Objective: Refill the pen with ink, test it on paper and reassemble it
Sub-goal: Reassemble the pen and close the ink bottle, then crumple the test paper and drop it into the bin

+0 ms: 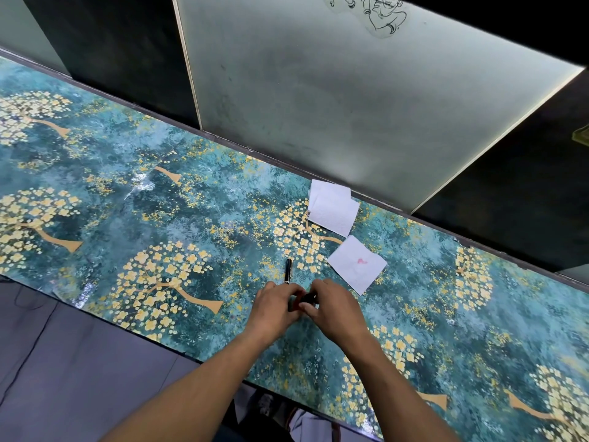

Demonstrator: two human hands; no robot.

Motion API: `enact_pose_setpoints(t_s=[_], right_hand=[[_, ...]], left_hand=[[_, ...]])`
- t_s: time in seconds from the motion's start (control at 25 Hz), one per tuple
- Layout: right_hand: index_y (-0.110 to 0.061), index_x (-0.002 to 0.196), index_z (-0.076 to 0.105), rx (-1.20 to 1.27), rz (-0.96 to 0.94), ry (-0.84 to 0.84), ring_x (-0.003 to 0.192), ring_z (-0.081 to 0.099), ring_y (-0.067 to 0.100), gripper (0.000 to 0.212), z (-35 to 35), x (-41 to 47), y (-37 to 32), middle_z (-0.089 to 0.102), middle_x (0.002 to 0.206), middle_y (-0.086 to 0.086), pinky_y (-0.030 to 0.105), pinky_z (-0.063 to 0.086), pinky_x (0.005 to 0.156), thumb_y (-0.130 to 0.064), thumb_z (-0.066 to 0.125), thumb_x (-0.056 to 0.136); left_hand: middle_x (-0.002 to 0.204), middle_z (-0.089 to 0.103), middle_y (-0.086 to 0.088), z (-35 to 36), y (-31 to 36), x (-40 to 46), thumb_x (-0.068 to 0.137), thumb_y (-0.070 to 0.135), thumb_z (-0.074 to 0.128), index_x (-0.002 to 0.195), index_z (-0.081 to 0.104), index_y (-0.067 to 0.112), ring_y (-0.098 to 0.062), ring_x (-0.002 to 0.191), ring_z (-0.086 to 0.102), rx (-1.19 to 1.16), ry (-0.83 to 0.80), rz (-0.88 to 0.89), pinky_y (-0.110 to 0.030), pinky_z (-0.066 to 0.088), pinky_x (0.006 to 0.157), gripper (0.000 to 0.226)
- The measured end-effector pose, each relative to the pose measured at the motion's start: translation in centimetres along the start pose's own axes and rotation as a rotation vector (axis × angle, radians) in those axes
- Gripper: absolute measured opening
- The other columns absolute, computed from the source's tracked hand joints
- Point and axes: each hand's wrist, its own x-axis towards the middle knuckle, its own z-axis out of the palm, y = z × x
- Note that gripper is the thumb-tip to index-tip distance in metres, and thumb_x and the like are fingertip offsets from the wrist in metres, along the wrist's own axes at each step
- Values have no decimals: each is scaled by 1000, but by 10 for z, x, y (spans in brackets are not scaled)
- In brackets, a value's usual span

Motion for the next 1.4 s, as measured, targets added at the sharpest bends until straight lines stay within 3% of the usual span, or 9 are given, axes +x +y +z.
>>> enact_pose_setpoints(t_s=[0.2,0.52,0.8,0.92,1.08,1.24,1.4], right_hand=[[-25,116,55,64,-98,-51,93,59,24,26,3,-4,5,53,109,-2,42,51,76,-35,63,94],[-18,102,59,33,1,23,91,59,26,23,7,-2,-4,55,101,2,39,47,72,-36,66,91],[-18,102,58,62,12,62,90,60,26,23,11,-3,-4,55,102,2,39,47,72,-36,66,92],[-23,114,57,152,-32,42,92,60,21,33,13,-7,5,56,106,-2,38,49,75,-45,64,91],[-34,128,55,402,190,125,82,63,7,51,4,-4,31,63,102,-12,35,52,73,-65,60,88],[-25,133,48,565,574,337,103,65,28,56,-3,16,77,70,114,6,36,47,79,-49,70,88],[-21,141,36,580,790,317,118,57,39,77,0,34,105,57,132,18,49,50,90,-46,78,81]], left_hand=[[98,55,7,0,0,-1,79,38,74,118,58,45,-22,99,48,-1,0,-16,-33,43,81,44],[98,59,8,1,4,-2,75,40,74,114,56,49,-20,97,51,-15,1,-48,-32,46,81,45],[96,55,10,2,6,-4,77,41,75,115,55,52,-17,97,50,-2,15,-67,-34,49,83,44],[100,58,8,-1,9,-6,78,43,73,118,55,50,-21,100,50,3,2,-65,-34,45,82,45],[98,54,10,-9,15,-7,78,47,76,120,59,43,-14,97,43,40,6,-44,-33,40,90,46],[109,62,6,-16,23,-9,79,44,76,124,60,39,-17,108,46,64,-7,-30,-34,36,95,49],[99,52,9,-17,25,-11,80,43,76,124,59,39,-19,111,47,73,-16,-44,-33,35,95,47]])
